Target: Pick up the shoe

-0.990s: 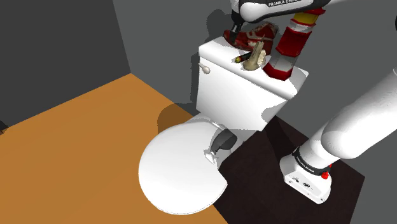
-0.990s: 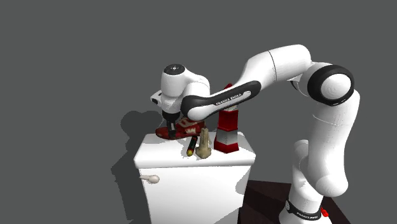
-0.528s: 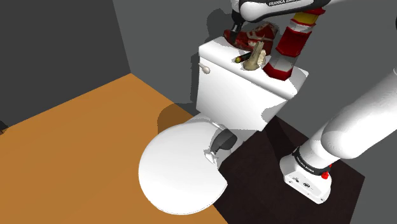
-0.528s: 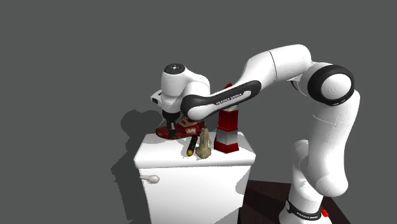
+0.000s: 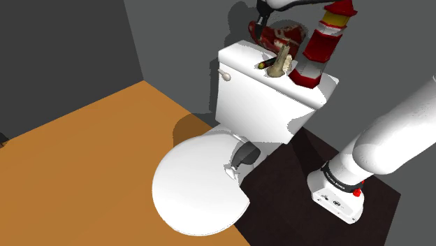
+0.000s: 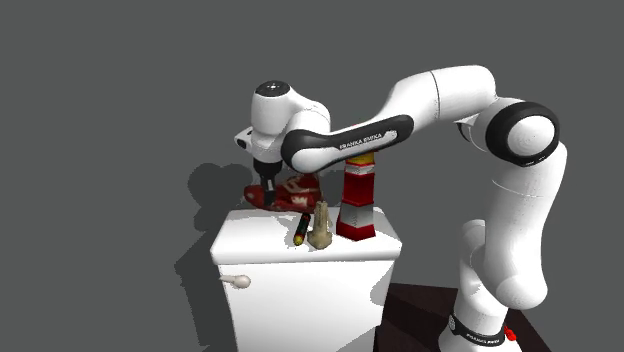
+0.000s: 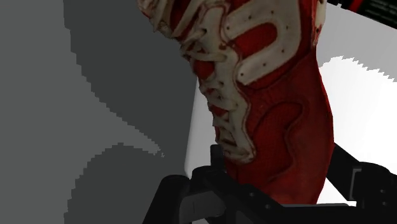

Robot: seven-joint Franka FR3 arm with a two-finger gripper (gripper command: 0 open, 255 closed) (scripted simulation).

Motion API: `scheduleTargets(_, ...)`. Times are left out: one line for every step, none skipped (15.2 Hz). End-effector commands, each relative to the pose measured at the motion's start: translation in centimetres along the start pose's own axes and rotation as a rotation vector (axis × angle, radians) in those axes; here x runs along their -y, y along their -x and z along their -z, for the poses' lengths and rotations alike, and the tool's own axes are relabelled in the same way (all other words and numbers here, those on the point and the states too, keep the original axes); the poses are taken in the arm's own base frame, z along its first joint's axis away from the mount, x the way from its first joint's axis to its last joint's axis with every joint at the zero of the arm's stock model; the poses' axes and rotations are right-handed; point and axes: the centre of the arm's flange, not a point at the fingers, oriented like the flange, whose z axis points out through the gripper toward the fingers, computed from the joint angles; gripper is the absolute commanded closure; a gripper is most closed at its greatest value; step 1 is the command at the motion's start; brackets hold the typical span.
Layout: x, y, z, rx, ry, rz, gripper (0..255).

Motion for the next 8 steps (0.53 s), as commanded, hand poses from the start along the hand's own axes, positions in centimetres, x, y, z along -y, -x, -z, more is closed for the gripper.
scheduleTargets(-0.7, 0.1, 0.9, 0.001, 0.002, -0.003, 255)
scheduleTargets(-0.9, 0.1, 1.4, 0.001, 0.002, -0.003, 255)
scheduleTargets(-1.2, 0.1, 1.8, 0.001, 0.002, -0.003, 255)
scheduleTargets(-1.4, 0.1, 2.3, 0.001, 0.002, -0.003, 255)
scheduleTargets(-1.6, 0.0, 2.8, 0.001, 0.002, -0.003, 255)
scheduleTargets(-1.9, 0.0, 3.3, 0.001, 0.002, -0.003, 255)
scheduleTargets(-1.9, 0.0, 3.3, 0.001, 0.002, -0.003, 255)
scheduleTargets(-1.9, 0.0, 3.3, 0.001, 0.002, -0.003, 255)
